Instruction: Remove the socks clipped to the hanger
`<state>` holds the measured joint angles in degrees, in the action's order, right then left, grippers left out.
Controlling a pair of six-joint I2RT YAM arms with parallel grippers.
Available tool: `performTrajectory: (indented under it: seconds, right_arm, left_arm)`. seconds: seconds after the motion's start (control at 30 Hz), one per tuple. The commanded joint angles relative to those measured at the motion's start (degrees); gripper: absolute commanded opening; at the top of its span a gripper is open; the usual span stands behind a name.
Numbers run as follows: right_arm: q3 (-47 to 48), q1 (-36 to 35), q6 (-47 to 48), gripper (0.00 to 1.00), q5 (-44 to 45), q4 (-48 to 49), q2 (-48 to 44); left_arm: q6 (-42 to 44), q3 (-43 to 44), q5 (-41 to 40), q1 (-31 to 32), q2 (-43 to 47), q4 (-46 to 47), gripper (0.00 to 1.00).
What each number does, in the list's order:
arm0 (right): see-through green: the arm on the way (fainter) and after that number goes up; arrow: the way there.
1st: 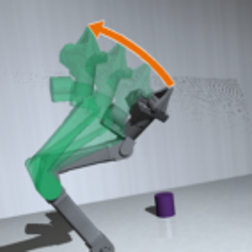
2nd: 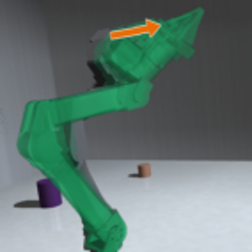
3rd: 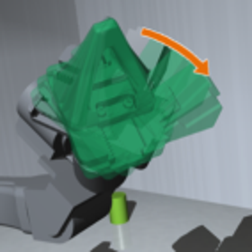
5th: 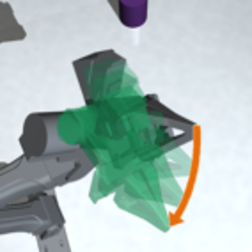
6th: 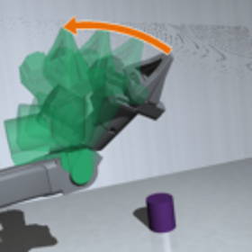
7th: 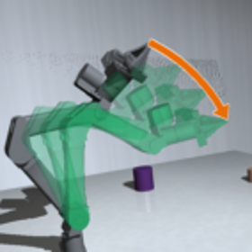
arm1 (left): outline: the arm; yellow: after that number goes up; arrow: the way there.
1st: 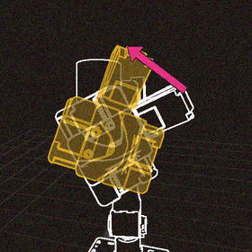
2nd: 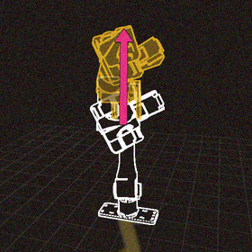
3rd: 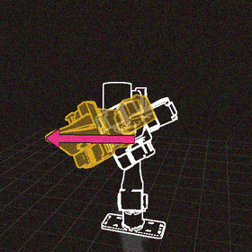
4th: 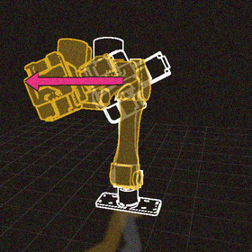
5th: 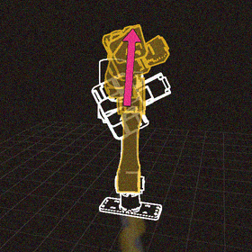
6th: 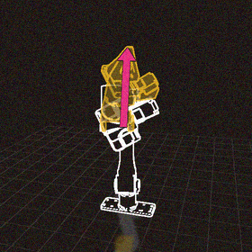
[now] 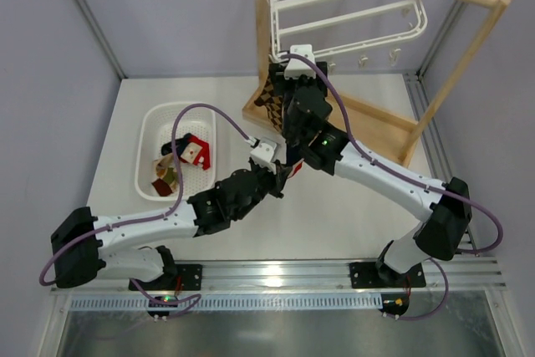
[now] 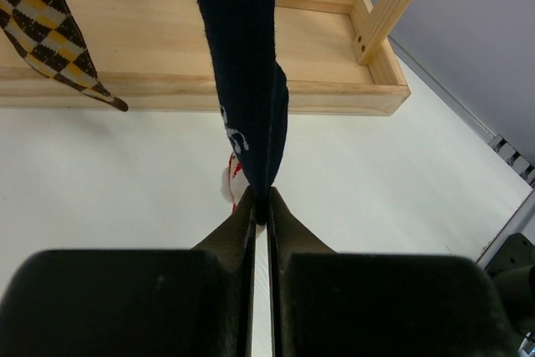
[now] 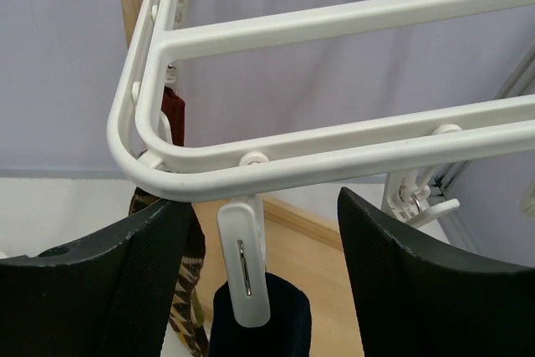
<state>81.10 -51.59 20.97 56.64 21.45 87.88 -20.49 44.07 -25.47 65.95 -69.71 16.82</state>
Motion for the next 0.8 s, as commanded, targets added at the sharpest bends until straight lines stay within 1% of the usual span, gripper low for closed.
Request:
performTrajectory:
  seconds: [0.0, 0.1, 0.2, 0.27, 0.3, 0.33, 0.37, 0.4, 0.47, 0.67, 0.7, 0.73, 0.77]
  right_arm:
    - [3.4, -0.2, -2.4, 0.72, -0.3, -2.0, -2.0]
    - [2.8, -0.2, -2.1, 0.72, 0.5, -1.6, -1.9]
    - [3.2, -0.2, -1.1, 0.7, 1.0, -1.2, -1.2]
    - [3.9, -0.2, -0.1, 0.67, 1.7, -1.2, -0.3]
    - [4.1, -0.2, 0.2, 0.64, 1.9, -0.9, -0.1]
    - [4.2, -0.2, 0.6, 0.55, 2.2, -0.6, 0.1]
    - [4.3, -0.2, 0.8, 0.34, 2.2, -0.4, 0.4]
    - [4.3, -0.2, 0.7, 0.21, 2.2, -0.2, 0.4]
    - [4.4, -0.2, 0.8, 0.04, 2.4, -0.1, 0.5]
    - [4.2, -0.2, 0.7, 0.04, 2.9, -0.4, 0.5]
    - [4.2, -0.2, 0.5, 0.27, 2.9, -1.1, 0.5]
    - [4.5, -0.2, -0.5, 0.43, 2.9, -1.9, 0.3]
    - [5.1, -0.2, -1.3, 0.57, 2.9, -2.9, 0.0]
  left_arm:
    - [1.0, 1.5, -0.7, 0.5, -0.2, 0.6, 0.0]
    - [1.0, 1.4, -0.8, 0.5, -0.2, 0.6, 0.0]
    - [0.9, 1.3, -0.6, 0.6, -0.2, 0.6, 0.0]
    - [0.8, 1.3, -0.5, 0.6, -0.2, 0.6, 0.0]
    - [0.9, 1.3, -0.5, 0.7, 0.0, 0.6, 0.0]
    - [0.8, 1.2, -0.6, 0.7, 0.2, 0.6, 0.0]
    - [0.8, 1.2, -0.6, 0.8, 0.1, 0.6, 0.0]
    - [0.9, 1.1, -0.7, 0.8, 0.1, 0.6, 0.0]
    - [0.8, 1.1, -0.7, 0.8, 0.1, 0.6, 0.0]
    - [0.9, 1.0, -0.8, 1.0, 0.2, 0.6, 0.0]
    - [0.9, 0.9, -0.9, 1.0, 0.2, 0.6, 0.0]
    - [1.0, 0.9, -0.9, 1.0, 0.2, 0.6, 0.0]
    - [1.0, 0.9, -1.0, 1.0, 0.2, 0.5, 0.0]
